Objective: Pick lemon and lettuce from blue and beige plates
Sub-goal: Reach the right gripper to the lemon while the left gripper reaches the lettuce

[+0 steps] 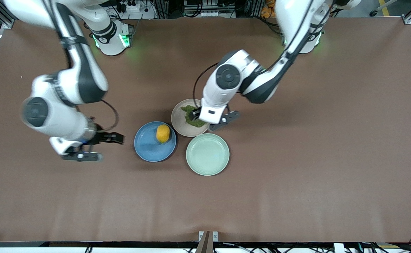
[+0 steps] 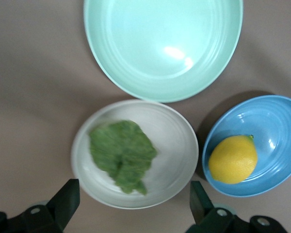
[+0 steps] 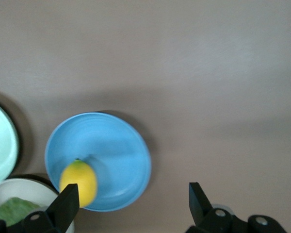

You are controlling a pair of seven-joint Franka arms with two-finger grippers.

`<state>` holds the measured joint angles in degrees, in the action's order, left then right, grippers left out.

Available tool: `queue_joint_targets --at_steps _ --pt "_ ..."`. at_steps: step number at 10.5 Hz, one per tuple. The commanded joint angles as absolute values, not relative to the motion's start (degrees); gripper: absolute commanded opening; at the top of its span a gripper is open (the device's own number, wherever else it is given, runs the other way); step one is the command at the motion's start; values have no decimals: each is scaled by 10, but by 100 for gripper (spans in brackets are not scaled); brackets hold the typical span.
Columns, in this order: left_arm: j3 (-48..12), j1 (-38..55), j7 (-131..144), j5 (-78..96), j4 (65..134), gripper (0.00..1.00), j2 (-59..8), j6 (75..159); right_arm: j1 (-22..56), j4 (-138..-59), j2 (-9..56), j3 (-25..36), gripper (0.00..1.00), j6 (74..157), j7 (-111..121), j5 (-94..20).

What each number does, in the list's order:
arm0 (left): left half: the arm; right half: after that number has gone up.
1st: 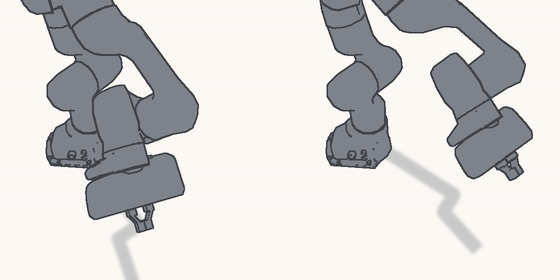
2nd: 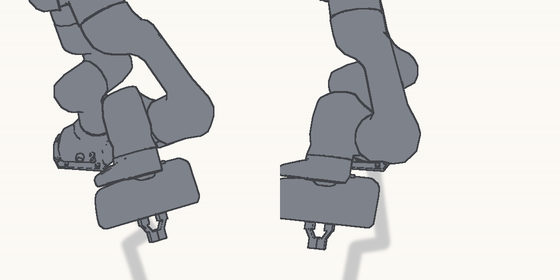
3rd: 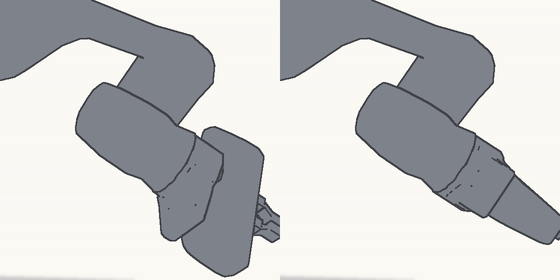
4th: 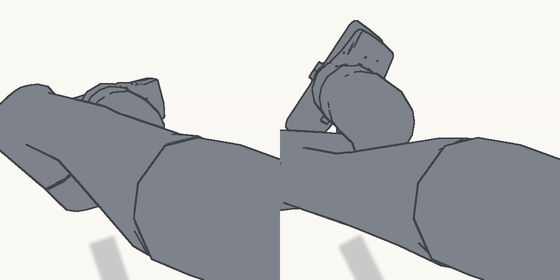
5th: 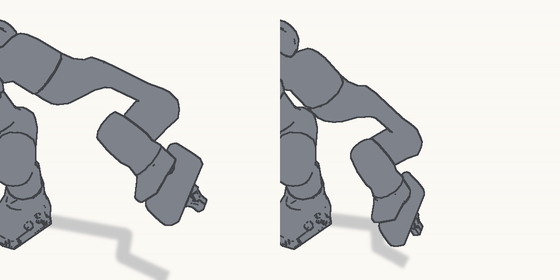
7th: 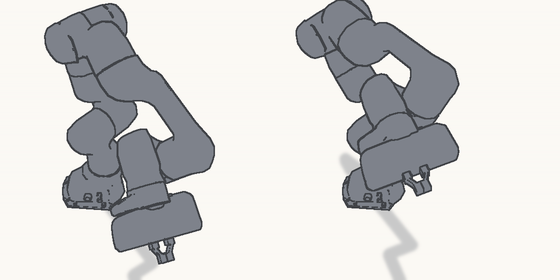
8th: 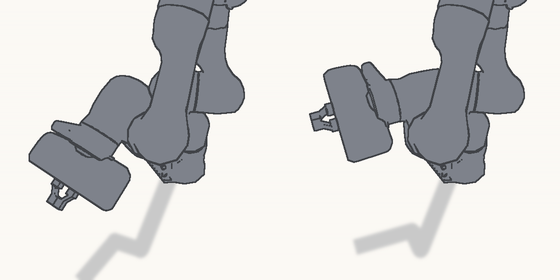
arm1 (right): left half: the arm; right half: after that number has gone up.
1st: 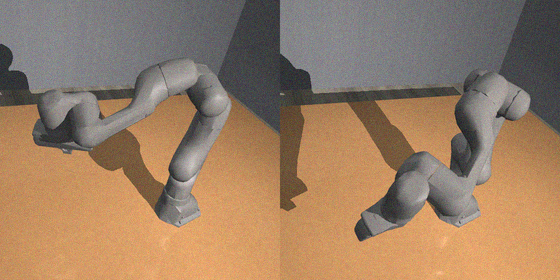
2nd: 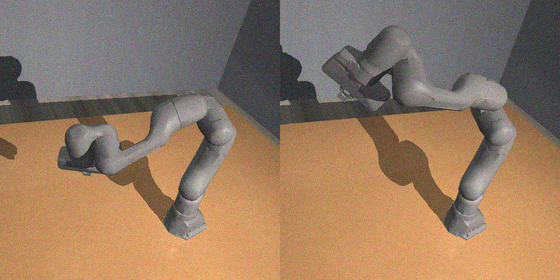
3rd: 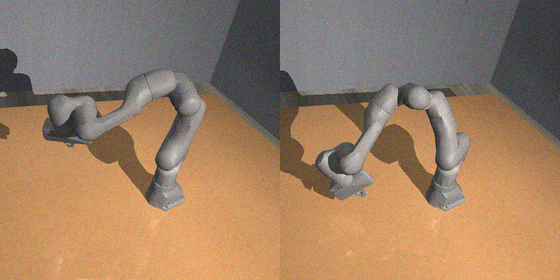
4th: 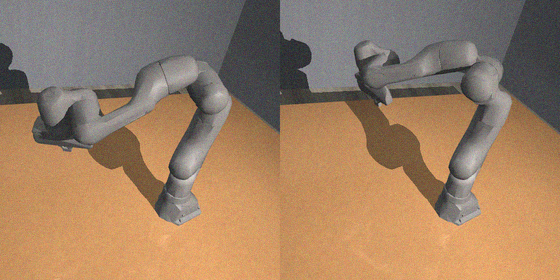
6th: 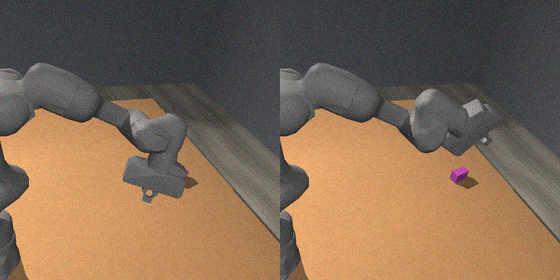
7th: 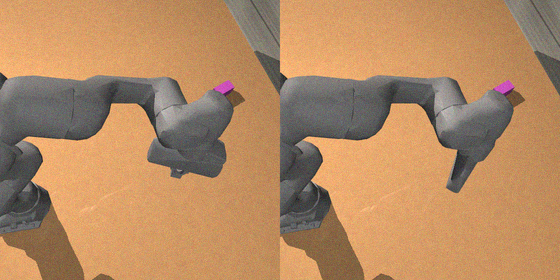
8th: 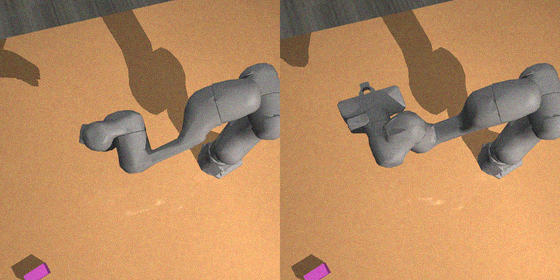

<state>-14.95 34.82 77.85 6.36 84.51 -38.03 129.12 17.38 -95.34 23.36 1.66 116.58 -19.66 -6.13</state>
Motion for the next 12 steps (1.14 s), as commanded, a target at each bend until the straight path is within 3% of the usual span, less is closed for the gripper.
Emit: queue_joint_targets --at_steps 1,6,12 --pt "-144 369 819 104 829 100 -416 1353 205 -952 271 20 100 1206 -272 -59" --pt "-142 389 829 107 834 97 -447 1365 285 -947 343 39 100 1269 -349 -57" --pt "-141 407 824 98 832 86 -483 1364 298 -947 382 49 100 1305 -350 -65"
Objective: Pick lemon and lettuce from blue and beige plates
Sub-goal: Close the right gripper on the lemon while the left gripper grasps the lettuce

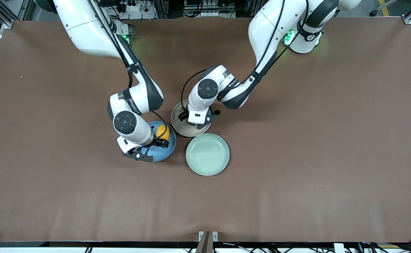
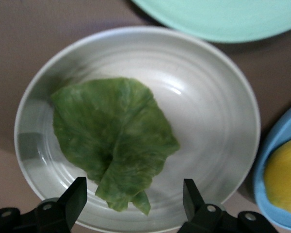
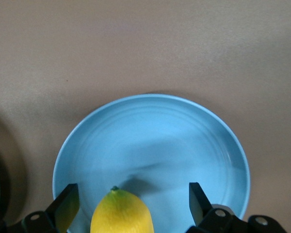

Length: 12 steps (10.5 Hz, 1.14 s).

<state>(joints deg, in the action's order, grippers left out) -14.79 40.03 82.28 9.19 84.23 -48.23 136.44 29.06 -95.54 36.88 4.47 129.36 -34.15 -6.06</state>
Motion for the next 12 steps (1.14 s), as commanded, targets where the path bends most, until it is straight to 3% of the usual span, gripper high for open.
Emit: queue_joint_targets --at_steps 1,3,9,10,12 --pt "-140 409 822 98 833 80 -484 1364 301 -947 384 49 100 1306 -350 -66" --pt "-139 408 819 97 834 71 -484 1361 307 -948 387 47 100 1304 -350 -66" --pt "-139 412 819 73 836 69 -494 1359 320 -960 386 47 100 1277 -258 -66" --pt "-139 411 818 74 836 62 -495 1359 320 -960 386 47 100 1276 -258 -66" --pt "-139 410 818 73 836 33 -494 1359 316 -960 386 47 100 1260 -257 -66"
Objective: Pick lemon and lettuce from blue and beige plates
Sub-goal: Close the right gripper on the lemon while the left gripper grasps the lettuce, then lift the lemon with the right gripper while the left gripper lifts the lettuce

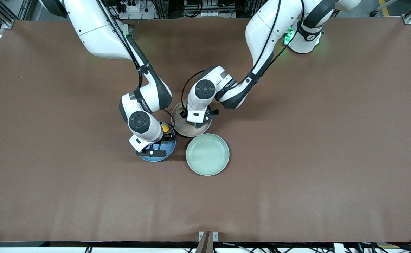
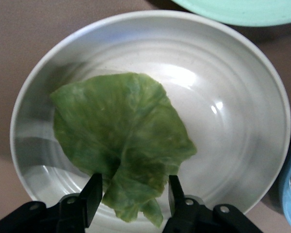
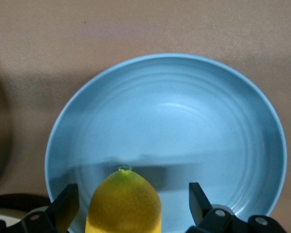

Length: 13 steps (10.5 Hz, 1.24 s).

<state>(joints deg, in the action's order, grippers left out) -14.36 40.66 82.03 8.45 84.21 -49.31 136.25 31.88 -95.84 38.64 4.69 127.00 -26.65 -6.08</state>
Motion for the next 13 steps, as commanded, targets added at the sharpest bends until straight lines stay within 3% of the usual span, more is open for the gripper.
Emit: queue_joint_targets --at_steps 1,2,5,9,10,11,13 --pt "-139 411 819 73 836 14 -495 1359 316 -960 387 47 100 1259 -256 -66" --pt "-138 410 819 74 836 0 -494 1355 314 -960 387 47 100 1259 -253 -68" --pt "-138 402 819 73 831 0 -476 1305 312 -960 387 47 100 1253 -253 -103" --pt "-137 361 818 69 830 0 -390 1209 309 -967 386 47 100 1251 -249 -107" --pt "-137 348 815 60 830 0 -368 1184 309 -967 386 47 86 1251 -249 -107" --pt "-137 333 798 55 830 0 -347 1164 309 -967 384 47 58 1250 -249 -112" --pt "-136 299 753 45 831 0 -314 1120 308 -966 381 47 16 1243 -239 -133"
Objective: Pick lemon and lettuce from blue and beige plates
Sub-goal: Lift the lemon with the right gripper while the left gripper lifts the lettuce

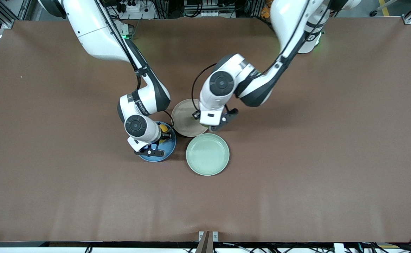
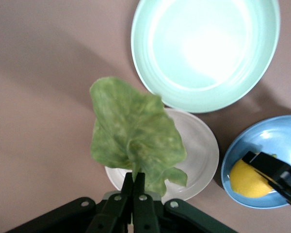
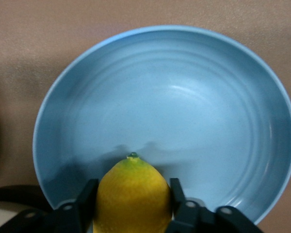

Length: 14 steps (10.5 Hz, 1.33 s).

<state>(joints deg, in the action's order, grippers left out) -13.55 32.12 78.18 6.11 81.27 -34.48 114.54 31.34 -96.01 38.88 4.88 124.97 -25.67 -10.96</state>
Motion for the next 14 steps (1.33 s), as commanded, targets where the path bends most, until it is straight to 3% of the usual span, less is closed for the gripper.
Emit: queue_joint_targets --at_steps 1,6,10,14 --pt "-137 278 702 29 831 0 -302 1087 305 -954 379 49 0 1218 -239 -149" --pt "-136 119 320 -18 837 0 -280 981 298 -890 337 137 0 1082 -133 -162" --pt "-137 39 158 -84 847 0 -317 984 259 -927 339 253 0 1059 120 -162" --pt "-137 11 126 -111 844 0 -366 1003 201 -989 358 272 0 1063 222 -155"
